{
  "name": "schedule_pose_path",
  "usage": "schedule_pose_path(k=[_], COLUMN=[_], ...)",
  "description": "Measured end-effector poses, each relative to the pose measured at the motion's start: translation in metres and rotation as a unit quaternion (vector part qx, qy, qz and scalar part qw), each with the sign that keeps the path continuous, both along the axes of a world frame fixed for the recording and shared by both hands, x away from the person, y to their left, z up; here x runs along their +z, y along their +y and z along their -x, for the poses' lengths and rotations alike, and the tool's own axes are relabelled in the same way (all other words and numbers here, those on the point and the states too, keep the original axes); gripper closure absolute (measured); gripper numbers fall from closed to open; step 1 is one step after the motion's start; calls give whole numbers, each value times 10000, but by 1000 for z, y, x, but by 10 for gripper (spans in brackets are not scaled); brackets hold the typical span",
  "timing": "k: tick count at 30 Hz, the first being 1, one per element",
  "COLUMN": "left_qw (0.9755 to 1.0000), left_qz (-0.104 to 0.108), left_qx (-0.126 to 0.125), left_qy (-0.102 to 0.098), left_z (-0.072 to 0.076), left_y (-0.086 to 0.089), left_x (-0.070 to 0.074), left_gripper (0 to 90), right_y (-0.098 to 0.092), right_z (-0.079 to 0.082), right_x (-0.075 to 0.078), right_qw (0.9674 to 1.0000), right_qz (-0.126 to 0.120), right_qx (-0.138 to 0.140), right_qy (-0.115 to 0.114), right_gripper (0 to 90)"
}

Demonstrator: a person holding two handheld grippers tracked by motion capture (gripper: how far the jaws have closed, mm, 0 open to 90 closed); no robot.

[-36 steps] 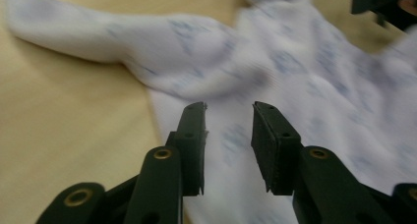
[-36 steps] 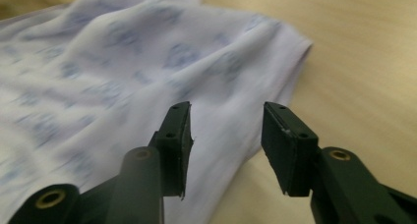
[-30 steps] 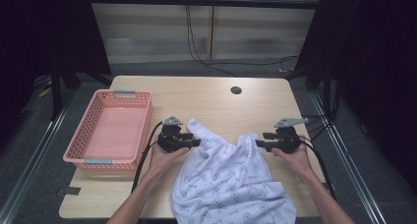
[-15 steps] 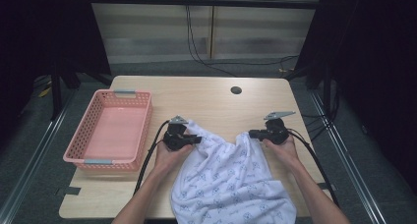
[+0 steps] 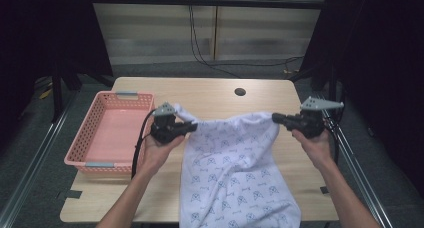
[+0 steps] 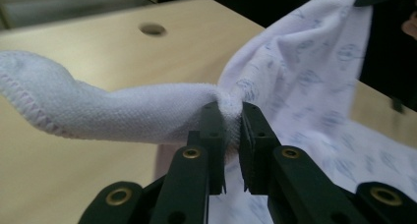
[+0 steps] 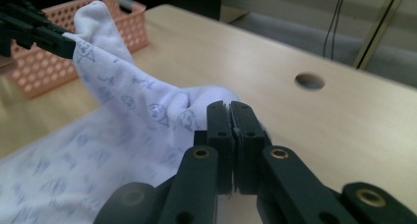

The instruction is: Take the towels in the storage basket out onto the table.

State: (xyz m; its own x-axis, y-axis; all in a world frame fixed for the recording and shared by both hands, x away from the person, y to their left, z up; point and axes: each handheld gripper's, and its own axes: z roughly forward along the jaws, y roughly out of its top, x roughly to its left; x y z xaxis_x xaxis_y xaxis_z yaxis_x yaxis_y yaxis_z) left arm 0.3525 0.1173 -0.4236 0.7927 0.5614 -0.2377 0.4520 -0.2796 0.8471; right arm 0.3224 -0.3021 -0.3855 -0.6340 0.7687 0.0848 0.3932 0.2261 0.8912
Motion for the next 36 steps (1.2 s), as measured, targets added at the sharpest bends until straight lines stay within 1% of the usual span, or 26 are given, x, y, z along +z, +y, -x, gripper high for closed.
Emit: schedule_pose_path(k=[1, 2, 3, 4, 5, 6, 8, 9, 10, 11, 12, 13, 15, 17, 18, 19, 20, 22, 24, 25, 26, 27, 30, 31, 35, 36], left_qw=[9999, 9987, 9987, 9979, 9975, 9963, 9955, 9942, 9921, 9921, 9918, 9922, 9936, 9963, 9971, 9979, 9987, 9985, 9983, 9980, 9974, 9971, 9956, 9956, 9942, 9945], left_qz=[-97, -336, -336, -479, -489, -499, -516, -568, -743, -743, -757, -697, -586, -379, -268, -262, -267, -301, -399, -426, -447, -481, -573, -573, -649, -643], left_qx=[-72, -272, -272, -323, -367, -481, -508, -585, -713, -713, -722, -718, -632, -461, -409, -345, -212, -32, 160, 182, 268, 289, 345, 345, 423, 348], left_qy=[112, 279, 279, 287, 364, 517, 608, 699, 719, 719, 729, 738, 723, 615, 576, 491, 390, 454, 401, 422, 493, 517, 652, 652, 740, 749], left_z=[11, 26, 26, 37, 42, 56, 62, 70, 80, 80, 85, 89, 94, 98, 98, 97, 95, 87, 82, 79, 77, 75, 70, 70, 66, 66], left_y=[-1, -2, -2, -2, -1, 3, 5, 7, 9, 9, 11, 14, 22, 32, 37, 41, 44, 49, 50, 52, 53, 53, 55, 55, 54, 54], left_x=[-12, -26, -26, -34, -37, -42, -43, -44, -48, -48, -49, -49, -46, -40, -37, -35, -35, -38, -40, -41, -43, -44, -52, -52, -59, -59], left_gripper=[821, 819, 817, 817, 815, 810, 809, 809, 780, 749, 699, 699, 647, 593, 592, 592, 592, 598, 594, 594, 581, 556, 495, 489, 474, 468], right_y=[0, 1, 1, 0, -1, -7, -9, -11, -13, -13, -12, -12, -8, -6, -6, -8, -8, -9, -5, -5, -2, 1, 10, 10, 20, 24], right_z=[10, 28, 28, 37, 49, 68, 75, 85, 103, 103, 112, 112, 120, 122, 122, 118, 118, 107, 84, 84, 75, 63, 32, 32, 8, 2], right_x=[-8, -26, -26, -35, -44, -55, -59, -63, -73, -73, -82, -82, -89, -86, -84, -75, -75, -68, -62, -62, -62, -64, -73, -73, -88, -96], right_qw=[10000, 9993, 9993, 9989, 9980, 9972, 9970, 9965, 9941, 9941, 9915, 9915, 9889, 9897, 9905, 9937, 9937, 9951, 9967, 9967, 9968, 9966, 9951, 9951, 9928, 9908], right_qz=[35, 189, 189, 197, 302, 301, 307, 288, 405, 405, 492, 492, 613, 636, 582, 484, 484, 381, 313, 313, 383, 395, 411, 411, 460, 431], right_qx=[49, 181, 181, 202, 234, 261, 244, 240, 336, 336, 409, 409, 428, 436, 413, 276, 276, 208, 84, 84, 27, -48, 22, 22, 113, 117], right_qy=[73, 278, 278, 374, 512, 629, 660, 744, 952, 952, 1134, 1134, 1284, 1210, 1175, 977, 977, 883, 741, 741, 699, 724, 894, 894, 1101, 1277], right_gripper=[882, 882, 882, 883, 882, 882, 881, 881, 875, 875, 870, 858, 802, 715, 698, 627, 627, 631, 625, 625, 620, 616, 608, 608, 557, 528])
